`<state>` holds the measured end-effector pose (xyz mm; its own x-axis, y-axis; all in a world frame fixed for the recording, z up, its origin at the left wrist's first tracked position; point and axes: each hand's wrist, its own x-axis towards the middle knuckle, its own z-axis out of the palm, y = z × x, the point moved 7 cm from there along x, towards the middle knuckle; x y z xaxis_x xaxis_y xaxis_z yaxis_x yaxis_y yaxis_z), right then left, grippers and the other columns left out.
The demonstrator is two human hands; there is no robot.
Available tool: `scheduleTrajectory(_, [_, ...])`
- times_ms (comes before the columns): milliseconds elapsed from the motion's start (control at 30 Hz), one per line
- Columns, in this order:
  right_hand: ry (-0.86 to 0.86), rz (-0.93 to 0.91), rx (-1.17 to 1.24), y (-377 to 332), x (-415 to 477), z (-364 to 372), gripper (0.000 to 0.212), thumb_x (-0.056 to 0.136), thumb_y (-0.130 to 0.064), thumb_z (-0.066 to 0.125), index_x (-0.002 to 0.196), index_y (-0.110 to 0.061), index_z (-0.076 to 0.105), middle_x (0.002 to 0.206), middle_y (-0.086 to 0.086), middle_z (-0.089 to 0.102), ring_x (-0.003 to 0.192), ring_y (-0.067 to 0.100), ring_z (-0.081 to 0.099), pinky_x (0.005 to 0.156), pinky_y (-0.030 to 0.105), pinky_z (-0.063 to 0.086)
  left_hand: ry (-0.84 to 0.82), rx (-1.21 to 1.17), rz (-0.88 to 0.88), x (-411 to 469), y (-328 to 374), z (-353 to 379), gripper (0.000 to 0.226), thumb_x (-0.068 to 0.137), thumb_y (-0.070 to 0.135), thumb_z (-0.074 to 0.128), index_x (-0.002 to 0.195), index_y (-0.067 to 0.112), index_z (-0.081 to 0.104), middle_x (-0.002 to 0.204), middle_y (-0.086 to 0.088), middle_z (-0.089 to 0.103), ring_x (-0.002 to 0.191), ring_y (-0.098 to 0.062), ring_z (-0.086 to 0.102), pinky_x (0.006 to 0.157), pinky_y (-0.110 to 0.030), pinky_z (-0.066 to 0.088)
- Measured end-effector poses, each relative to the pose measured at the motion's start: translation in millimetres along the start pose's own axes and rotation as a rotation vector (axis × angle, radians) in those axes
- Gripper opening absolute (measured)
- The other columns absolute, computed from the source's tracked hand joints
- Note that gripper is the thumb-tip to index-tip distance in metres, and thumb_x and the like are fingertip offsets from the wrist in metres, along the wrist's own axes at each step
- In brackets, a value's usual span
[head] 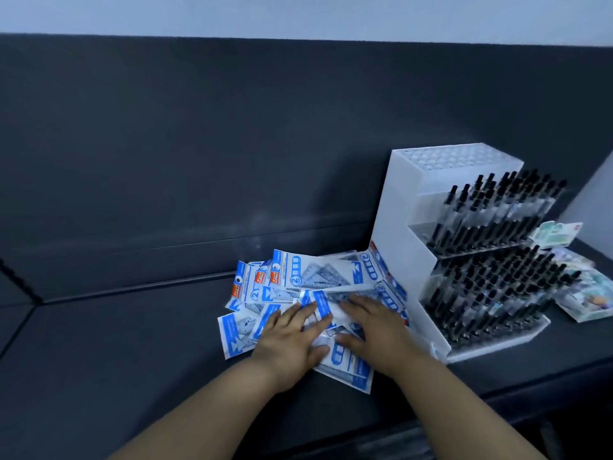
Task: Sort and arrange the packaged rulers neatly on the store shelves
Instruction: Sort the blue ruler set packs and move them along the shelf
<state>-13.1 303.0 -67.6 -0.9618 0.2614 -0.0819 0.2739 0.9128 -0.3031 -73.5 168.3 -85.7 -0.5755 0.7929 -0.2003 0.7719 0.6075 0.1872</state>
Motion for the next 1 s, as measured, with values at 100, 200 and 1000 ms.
scheduleTrajectory(100, [0.053, -0.041, 0.038, 2.0, -1.8, 3.7, 0.095, 0.061, -0.079, 0.018, 0.144, -0.035, 0.033, 0.154, -0.009, 0.027, 0.143, 0.012, 0.022, 0.116, 0.035, 0.018, 0.002, -0.034, -0.012, -3.7, 1.9, -2.5, 0.056, 0.098, 0.052, 0.03, 0.149, 0.043, 0.007, 0.159, 0.013, -0.007, 0.146, -0.012, -0.008, 0.115, -0.034, -0.01])
scheduleTrajectory(200, [0.114, -0.082, 0.086, 3.2, -4.2, 6.8, 0.091, 0.066, -0.076, 0.02, 0.14, -0.029, 0.044, 0.149, -0.001, 0.039, 0.141, 0.018, 0.031, 0.114, 0.039, 0.024, 0.064, -0.067, -0.063, -8.0, 5.6, -3.3, 0.052, 0.099, 0.049, 0.031, 0.148, 0.043, 0.013, 0.159, 0.014, -0.002, 0.146, -0.01, -0.003, 0.115, -0.031, -0.009])
scheduleTrajectory(1000, [0.166, -0.22, -0.018, -17.7, -5.0, -14.6, 0.044, 0.088, -0.043, 0.056, 0.129, -0.025, 0.057, 0.139, 0.002, 0.049, 0.13, 0.027, 0.044, 0.104, 0.042, 0.034, 0.339, -0.152, -0.345, -70.2, -21.6, -7.3, 0.045, 0.094, 0.038, 0.053, 0.138, 0.033, 0.046, 0.141, 0.008, 0.042, 0.131, -0.015, 0.037, 0.106, -0.024, 0.027])
